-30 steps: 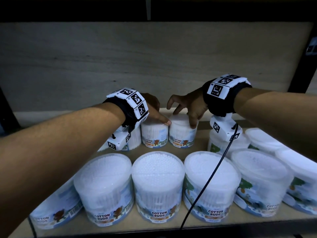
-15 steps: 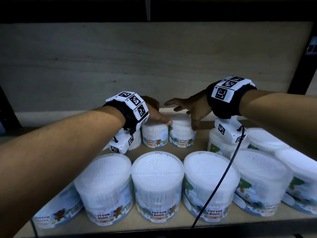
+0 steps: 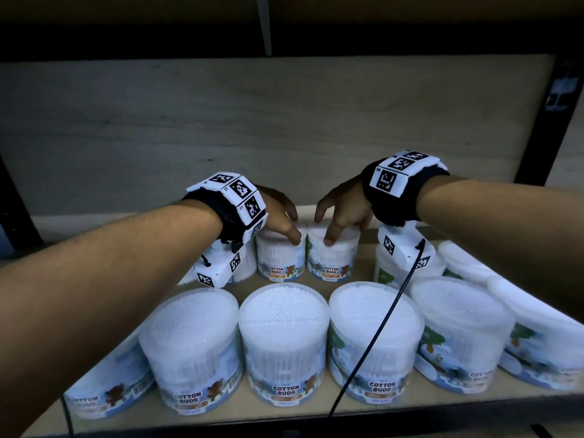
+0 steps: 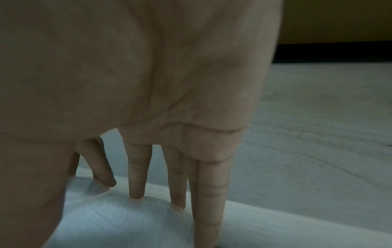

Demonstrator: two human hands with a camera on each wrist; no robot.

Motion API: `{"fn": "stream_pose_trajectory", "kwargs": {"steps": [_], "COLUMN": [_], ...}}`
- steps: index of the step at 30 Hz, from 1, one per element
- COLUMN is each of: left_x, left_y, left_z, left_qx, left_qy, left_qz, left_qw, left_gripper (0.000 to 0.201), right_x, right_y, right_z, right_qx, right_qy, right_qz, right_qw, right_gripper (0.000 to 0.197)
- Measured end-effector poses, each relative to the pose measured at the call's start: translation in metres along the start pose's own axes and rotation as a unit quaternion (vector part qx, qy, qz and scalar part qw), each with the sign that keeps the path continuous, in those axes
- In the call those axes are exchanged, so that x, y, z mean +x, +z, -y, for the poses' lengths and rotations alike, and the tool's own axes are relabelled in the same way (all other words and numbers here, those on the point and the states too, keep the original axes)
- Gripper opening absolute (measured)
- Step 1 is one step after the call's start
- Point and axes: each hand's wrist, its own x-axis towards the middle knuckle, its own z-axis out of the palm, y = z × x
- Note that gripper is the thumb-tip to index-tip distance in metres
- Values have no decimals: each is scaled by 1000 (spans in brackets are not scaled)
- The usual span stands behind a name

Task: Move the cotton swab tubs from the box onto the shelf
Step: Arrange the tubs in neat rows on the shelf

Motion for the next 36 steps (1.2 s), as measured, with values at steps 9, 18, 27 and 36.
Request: {"fn": "stream_pose_trajectory", "kwargs": {"steps": [9, 18, 27, 36], "left_x": [-20, -39, -57, -73], "left_y": [-14, -17, -15, -13], "left_z": [-14, -19, -22, -25], "left_qx": [99, 75, 30, -31], "left_qy": [29, 42, 29, 33], "left_qz": [44, 50, 52, 63], "left_qw": [994, 995, 998, 997], "left_gripper": [73, 60, 56, 57], "right_x": [-23, -50, -74, -86], "right_y": [4, 8, 13, 18], "right_z": [5, 12, 15, 12], "right_qx": [-34, -76, -93, -99], "right_qy": [-11, -25, -28, -19], "right_qz": [0, -3, -10, 0], "right_qw": [999, 997, 995, 995], "right_gripper": [67, 64, 63, 64]}}
